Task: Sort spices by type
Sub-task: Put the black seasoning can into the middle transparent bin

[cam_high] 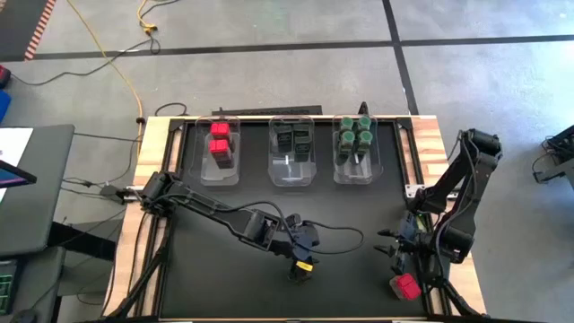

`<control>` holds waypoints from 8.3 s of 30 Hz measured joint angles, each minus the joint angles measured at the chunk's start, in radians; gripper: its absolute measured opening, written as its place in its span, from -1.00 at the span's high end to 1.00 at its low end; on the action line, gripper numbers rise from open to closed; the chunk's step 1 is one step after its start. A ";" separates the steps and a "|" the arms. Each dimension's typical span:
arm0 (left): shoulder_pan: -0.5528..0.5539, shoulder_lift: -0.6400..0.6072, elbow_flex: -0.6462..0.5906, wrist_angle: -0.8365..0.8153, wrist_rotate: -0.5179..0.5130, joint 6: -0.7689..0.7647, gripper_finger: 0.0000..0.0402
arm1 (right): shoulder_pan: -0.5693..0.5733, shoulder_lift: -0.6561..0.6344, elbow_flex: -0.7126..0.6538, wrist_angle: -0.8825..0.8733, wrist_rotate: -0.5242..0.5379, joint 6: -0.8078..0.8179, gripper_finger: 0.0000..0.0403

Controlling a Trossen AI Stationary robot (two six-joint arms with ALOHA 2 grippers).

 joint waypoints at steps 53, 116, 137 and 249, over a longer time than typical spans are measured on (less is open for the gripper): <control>-0.119 0.127 -0.025 -0.077 -0.005 0.256 -0.24 | -0.044 0.003 0.000 -0.015 -0.001 0.001 -0.22; 0.507 -0.163 0.039 -0.134 0.224 0.765 0.35 | -0.085 0.003 0.000 -0.014 0.000 0.001 -0.22; 0.855 -0.162 -0.245 -0.148 0.404 0.978 0.35 | -0.340 0.003 0.000 -0.010 0.000 0.001 -0.22; 0.938 -0.019 -0.251 -0.002 0.270 0.985 -0.14 | -0.523 0.003 0.000 0.030 0.000 0.002 -0.22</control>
